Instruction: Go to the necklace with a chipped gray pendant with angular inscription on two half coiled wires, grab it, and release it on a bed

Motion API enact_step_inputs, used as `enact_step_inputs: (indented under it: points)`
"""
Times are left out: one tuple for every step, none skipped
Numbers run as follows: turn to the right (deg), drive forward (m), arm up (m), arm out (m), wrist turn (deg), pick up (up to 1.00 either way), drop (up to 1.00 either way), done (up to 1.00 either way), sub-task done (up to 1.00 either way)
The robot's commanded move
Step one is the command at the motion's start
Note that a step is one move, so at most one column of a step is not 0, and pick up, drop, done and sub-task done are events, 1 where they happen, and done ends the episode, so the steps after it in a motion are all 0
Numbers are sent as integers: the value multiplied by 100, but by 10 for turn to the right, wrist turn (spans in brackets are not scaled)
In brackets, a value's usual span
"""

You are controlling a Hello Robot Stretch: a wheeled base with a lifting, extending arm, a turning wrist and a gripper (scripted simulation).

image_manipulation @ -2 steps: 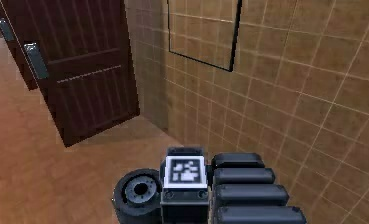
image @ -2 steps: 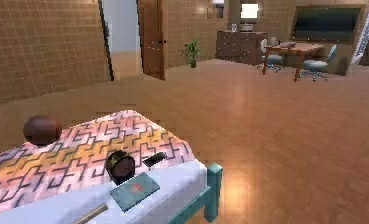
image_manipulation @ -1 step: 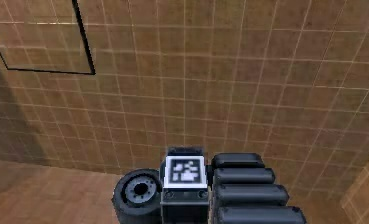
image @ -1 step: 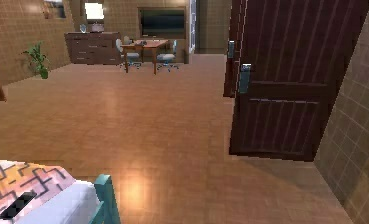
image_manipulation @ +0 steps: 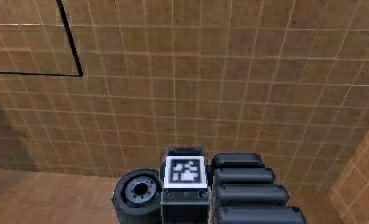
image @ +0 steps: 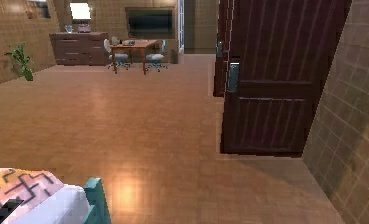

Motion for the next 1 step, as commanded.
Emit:
enact_step_inputs:
  points:
    - [-450, 0, 0, 0, 0, 0, 0, 0, 0]
